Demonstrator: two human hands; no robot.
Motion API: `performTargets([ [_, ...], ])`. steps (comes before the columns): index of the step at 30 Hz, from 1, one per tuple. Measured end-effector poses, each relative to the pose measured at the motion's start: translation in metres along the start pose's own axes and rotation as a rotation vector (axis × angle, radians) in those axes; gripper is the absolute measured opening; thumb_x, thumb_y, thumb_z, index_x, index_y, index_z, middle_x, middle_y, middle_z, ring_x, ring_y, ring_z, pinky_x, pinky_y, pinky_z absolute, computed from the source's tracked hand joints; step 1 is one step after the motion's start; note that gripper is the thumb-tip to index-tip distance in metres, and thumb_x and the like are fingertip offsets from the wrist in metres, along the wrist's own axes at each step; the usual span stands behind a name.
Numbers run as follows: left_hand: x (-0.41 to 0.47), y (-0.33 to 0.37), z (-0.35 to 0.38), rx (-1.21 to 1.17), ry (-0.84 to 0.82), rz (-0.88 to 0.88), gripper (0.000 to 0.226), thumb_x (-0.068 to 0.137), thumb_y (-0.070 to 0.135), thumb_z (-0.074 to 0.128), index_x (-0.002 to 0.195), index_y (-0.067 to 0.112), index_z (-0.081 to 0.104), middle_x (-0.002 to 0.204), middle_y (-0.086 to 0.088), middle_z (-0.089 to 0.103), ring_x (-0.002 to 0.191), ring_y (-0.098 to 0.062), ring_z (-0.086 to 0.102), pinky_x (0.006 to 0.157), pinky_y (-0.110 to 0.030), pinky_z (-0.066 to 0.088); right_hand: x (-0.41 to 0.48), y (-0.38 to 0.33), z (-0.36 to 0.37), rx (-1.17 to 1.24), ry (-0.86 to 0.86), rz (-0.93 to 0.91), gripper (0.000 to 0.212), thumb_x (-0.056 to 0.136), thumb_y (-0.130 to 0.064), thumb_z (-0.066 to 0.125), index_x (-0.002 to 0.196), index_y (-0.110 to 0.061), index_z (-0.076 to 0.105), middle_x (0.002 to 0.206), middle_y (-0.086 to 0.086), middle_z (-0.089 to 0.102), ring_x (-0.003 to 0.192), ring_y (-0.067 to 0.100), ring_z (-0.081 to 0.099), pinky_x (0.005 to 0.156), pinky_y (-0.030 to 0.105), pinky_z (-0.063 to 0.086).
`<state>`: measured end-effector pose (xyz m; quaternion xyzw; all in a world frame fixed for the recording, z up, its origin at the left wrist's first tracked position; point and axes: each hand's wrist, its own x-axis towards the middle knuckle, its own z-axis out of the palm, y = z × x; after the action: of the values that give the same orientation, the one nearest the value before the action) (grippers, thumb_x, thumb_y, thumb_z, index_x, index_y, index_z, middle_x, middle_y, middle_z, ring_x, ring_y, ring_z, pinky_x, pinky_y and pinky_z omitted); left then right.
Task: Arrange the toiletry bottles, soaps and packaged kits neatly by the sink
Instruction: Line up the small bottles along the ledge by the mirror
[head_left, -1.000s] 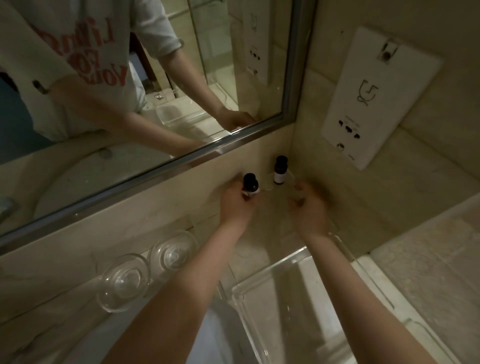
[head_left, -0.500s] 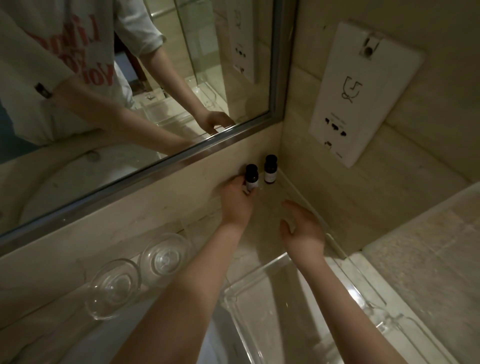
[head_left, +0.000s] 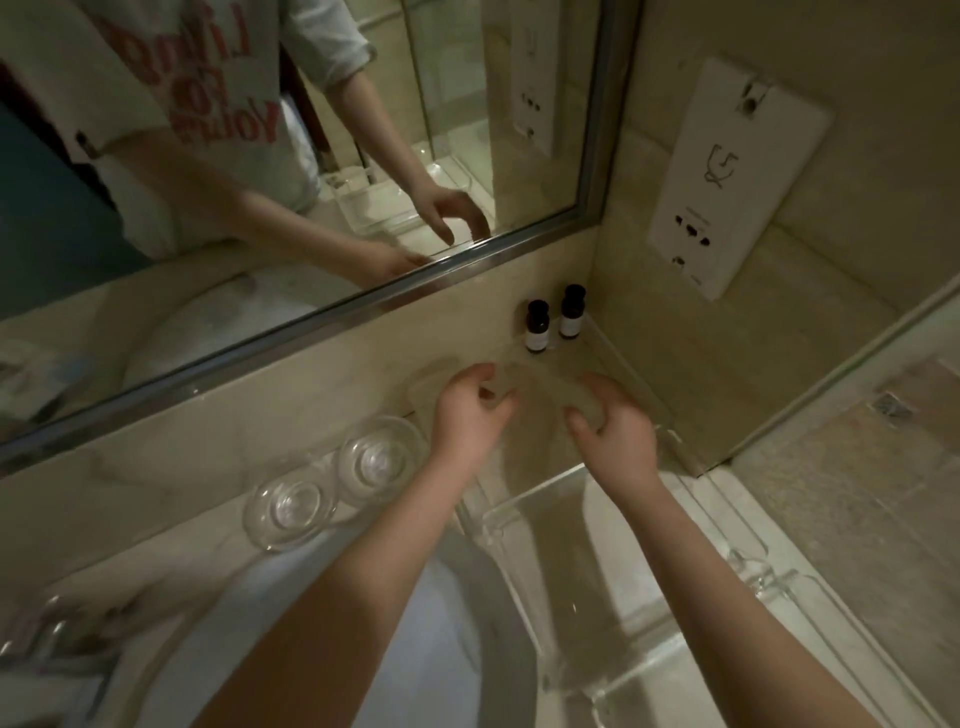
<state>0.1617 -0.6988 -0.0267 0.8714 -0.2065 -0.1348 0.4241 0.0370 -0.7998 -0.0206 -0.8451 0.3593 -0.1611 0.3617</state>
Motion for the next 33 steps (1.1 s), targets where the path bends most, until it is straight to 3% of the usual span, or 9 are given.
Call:
performTargets([
  [4,-0.048,-0.013,-0.046,0.038,0.045,0.017,0.044,0.08,0.025,0.07,0.119,0.007,0.06,0.107,-0.013,0.067,0.098,-0.025,0.062,0.083,-0.028,0.044,-0.037,-0.025,0.005,0.046,-0.009,-0.116,0.038,0.083,-0.016,0.064,0.119,-0.007,0.06,0.119,0.011,0.064,0.111,0.029,0.059,0.09,0.029,0.042],
  [12,-0.16,-0.074,-0.15,0.054,0.177,-0.009,0.039,0.079,0.017,0.071,0.114,0.003,0.062,0.11,-0.015,0.067,0.1,-0.026,0.063,0.086,-0.025,0.044,-0.14,-0.091,0.049,0.13,-0.203,-0.239,0.034,0.084,-0.016,0.064,0.117,-0.011,0.061,0.116,0.006,0.064,0.101,0.021,0.061,0.079,0.025,0.043],
  [16,-0.219,-0.118,-0.199,0.063,0.208,-0.135,0.038,0.085,0.019,0.064,0.121,0.007,0.058,0.121,-0.011,0.062,0.109,-0.023,0.059,0.091,-0.029,0.042,-0.197,-0.128,0.084,0.127,-0.348,-0.305,0.032,0.088,-0.02,0.06,0.119,-0.015,0.058,0.116,-0.005,0.061,0.101,0.013,0.058,0.078,0.017,0.037],
  [18,-0.245,-0.143,-0.222,0.086,0.237,-0.177,0.038,0.086,0.021,0.062,0.121,0.008,0.058,0.122,-0.009,0.061,0.11,-0.022,0.058,0.09,-0.026,0.041,-0.223,-0.146,0.106,0.133,-0.401,-0.349,0.032,0.088,-0.02,0.059,0.12,-0.015,0.058,0.119,-0.003,0.062,0.101,0.014,0.059,0.075,0.015,0.037],
  [22,-0.291,-0.19,-0.267,0.109,0.296,-0.29,0.037,0.088,0.023,0.059,0.122,0.008,0.057,0.122,-0.011,0.061,0.111,-0.023,0.057,0.093,-0.03,0.043,-0.271,-0.18,0.154,0.103,-0.568,-0.43,0.032,0.089,-0.021,0.059,0.12,-0.014,0.059,0.122,0.001,0.062,0.1,0.016,0.061,0.08,0.021,0.042],
  [28,-0.343,-0.255,-0.329,0.145,0.331,-0.459,0.038,0.088,0.023,0.059,0.123,0.006,0.056,0.125,-0.012,0.059,0.116,-0.027,0.054,0.099,-0.037,0.043,-0.322,-0.227,0.225,-0.084,-0.887,-0.521,0.031,0.09,-0.023,0.055,0.12,-0.015,0.059,0.12,0.005,0.062,0.101,0.022,0.061,0.087,0.031,0.046],
  [33,-0.379,-0.316,-0.386,0.166,0.338,-0.667,0.039,0.087,0.025,0.06,0.121,0.007,0.056,0.124,-0.014,0.058,0.113,-0.03,0.054,0.098,-0.036,0.044,-0.355,-0.28,0.293,-0.338,-1.128,-0.653,0.043,0.09,-0.032,0.055,0.128,-0.013,0.05,0.129,0.012,0.056,0.114,0.029,0.054,0.095,0.037,0.045],
])
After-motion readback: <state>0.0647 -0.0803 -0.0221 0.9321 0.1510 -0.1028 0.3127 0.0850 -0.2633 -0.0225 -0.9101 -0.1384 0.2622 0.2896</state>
